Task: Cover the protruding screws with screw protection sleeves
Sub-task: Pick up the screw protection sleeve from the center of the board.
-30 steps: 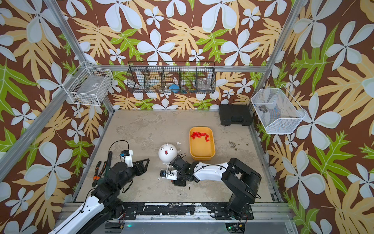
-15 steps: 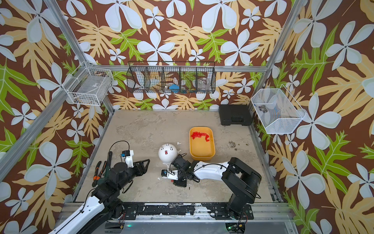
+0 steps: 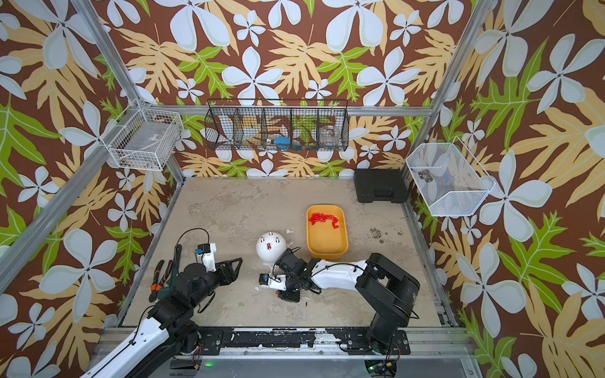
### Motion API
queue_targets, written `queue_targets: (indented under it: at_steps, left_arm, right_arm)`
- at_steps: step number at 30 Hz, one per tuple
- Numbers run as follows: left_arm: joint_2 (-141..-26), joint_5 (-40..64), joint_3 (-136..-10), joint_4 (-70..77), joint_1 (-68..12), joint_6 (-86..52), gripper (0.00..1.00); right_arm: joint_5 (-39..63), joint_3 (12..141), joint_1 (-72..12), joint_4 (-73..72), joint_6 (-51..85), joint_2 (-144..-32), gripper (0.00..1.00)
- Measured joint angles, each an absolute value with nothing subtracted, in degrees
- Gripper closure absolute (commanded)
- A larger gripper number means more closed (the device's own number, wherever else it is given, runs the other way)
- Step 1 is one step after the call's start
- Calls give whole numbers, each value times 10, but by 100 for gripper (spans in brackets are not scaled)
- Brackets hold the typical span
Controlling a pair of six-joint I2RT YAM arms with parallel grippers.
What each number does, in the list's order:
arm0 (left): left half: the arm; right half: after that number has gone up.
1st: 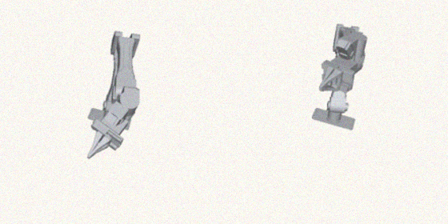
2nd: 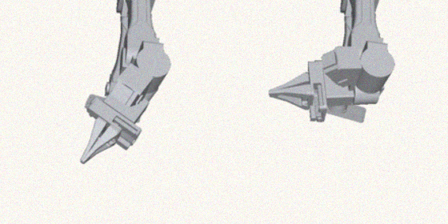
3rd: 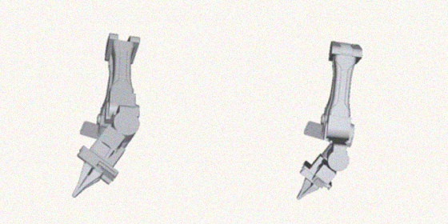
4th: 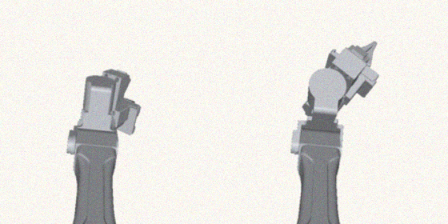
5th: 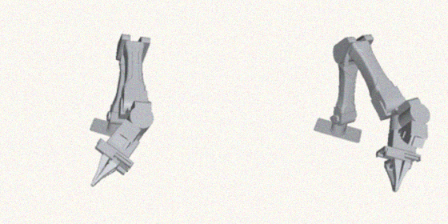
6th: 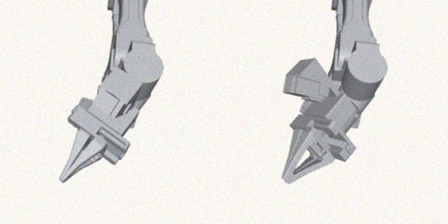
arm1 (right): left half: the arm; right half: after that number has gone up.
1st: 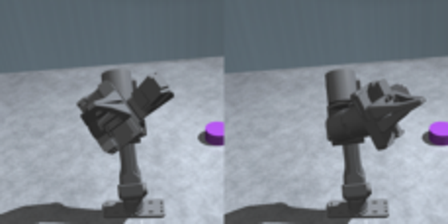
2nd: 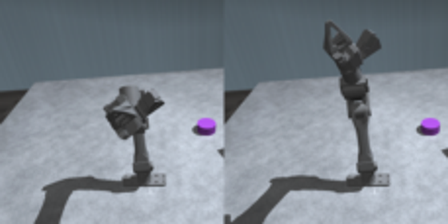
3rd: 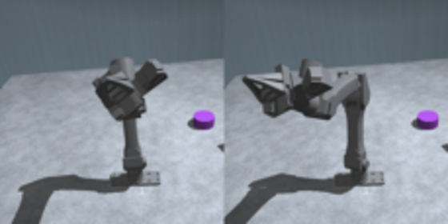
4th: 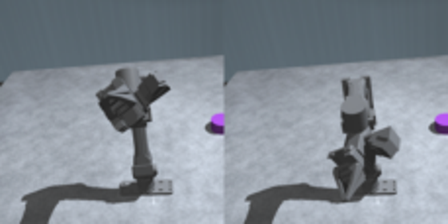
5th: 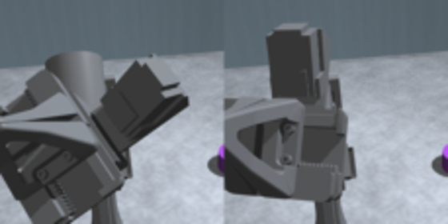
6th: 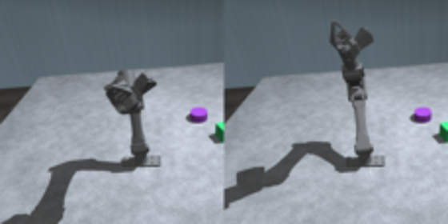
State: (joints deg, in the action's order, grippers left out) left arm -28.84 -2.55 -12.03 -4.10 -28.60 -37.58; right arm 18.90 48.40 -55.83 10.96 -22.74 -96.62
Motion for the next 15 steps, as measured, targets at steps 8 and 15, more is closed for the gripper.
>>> queue_targets:
  at_steps: [8, 15]
  left_arm:
    - [-288, -25, -120, -41, -286, -376, 31]
    - [-286, -25, -119, -40, -286, -376, 32]
  right_arm:
    - [189, 485, -558, 120, -216, -962, 72]
    - [191, 487, -558, 122, -216, -963, 86]
